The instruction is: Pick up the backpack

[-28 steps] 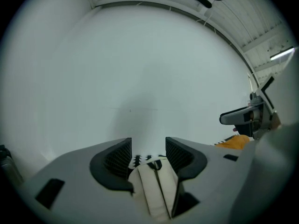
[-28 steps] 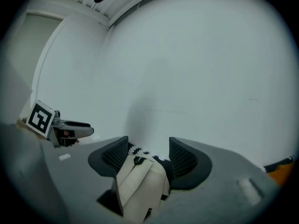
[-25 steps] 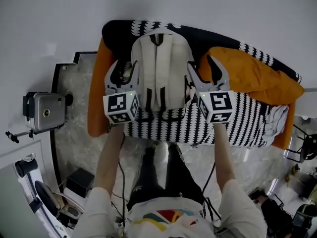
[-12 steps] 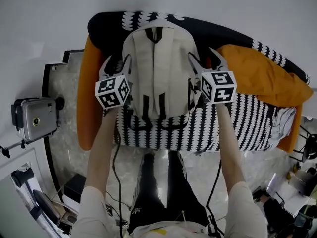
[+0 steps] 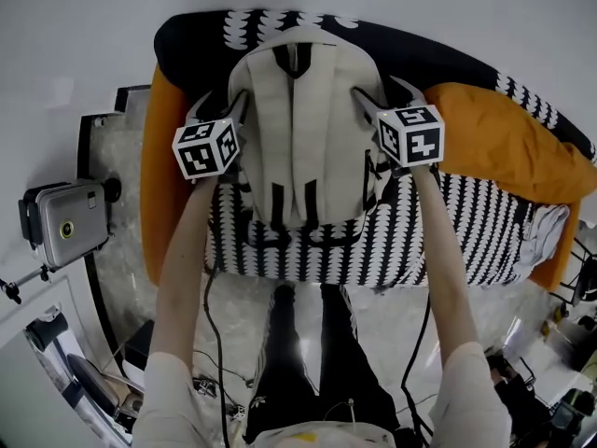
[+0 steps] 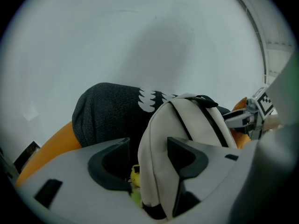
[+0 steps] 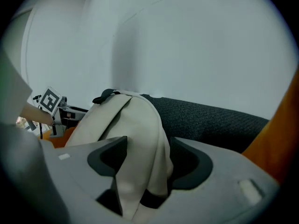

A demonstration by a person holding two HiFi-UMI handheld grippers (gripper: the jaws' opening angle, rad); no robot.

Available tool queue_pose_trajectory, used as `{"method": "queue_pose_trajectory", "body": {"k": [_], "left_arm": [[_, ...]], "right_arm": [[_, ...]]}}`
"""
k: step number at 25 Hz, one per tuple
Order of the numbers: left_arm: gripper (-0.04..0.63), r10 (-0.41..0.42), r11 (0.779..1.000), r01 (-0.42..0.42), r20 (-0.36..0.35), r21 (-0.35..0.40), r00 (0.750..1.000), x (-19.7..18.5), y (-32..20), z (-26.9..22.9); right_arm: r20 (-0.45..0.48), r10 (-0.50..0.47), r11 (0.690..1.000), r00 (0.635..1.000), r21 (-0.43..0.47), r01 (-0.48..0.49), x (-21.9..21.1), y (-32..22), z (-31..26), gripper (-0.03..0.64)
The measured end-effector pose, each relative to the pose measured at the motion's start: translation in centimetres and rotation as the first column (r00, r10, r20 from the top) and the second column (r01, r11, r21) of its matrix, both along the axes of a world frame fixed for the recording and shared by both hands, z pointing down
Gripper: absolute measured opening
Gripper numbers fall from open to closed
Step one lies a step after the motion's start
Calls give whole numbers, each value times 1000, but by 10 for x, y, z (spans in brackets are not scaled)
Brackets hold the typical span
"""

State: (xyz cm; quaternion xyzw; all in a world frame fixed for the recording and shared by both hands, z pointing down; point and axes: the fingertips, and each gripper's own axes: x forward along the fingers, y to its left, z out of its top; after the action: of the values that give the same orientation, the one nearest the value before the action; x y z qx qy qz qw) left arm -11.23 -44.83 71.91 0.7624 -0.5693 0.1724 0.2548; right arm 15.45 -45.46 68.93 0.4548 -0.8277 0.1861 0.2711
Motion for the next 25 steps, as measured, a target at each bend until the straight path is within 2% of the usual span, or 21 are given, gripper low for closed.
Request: {"method": "queue_pose_trajectory", "body": {"k": [6,12,15,17,21,25], "left_arm": [[242,75,994,-82,-96,-73,992,4,-7,15],[236,113,981,-139,-180,-137,977,9,-13,26],[164,142,969,-180,-213,-171,967,20,-9,29],[136,152,963,-193,-213,-187,965,22,-12,29],[129,144,958,-184,-185,-218,972,25,-13,38],[107,114,969,-138,-127,-203,985,21,-13,38]], "right_arm": [[21,-13,998,1000,-62,14,1,-5,10,288],[37,-10,997,999,-75,13,-4,-12,22,293],[55,-15,995,998,-98,20,-4,-8,26,287],[65,-23,993,998,-110,30,-7,-11,25,277],[88,-34,990,996,-135,46,-7,-8,31,241],[83,-38,990,996,-133,49,-10,-8,32,211]]}}
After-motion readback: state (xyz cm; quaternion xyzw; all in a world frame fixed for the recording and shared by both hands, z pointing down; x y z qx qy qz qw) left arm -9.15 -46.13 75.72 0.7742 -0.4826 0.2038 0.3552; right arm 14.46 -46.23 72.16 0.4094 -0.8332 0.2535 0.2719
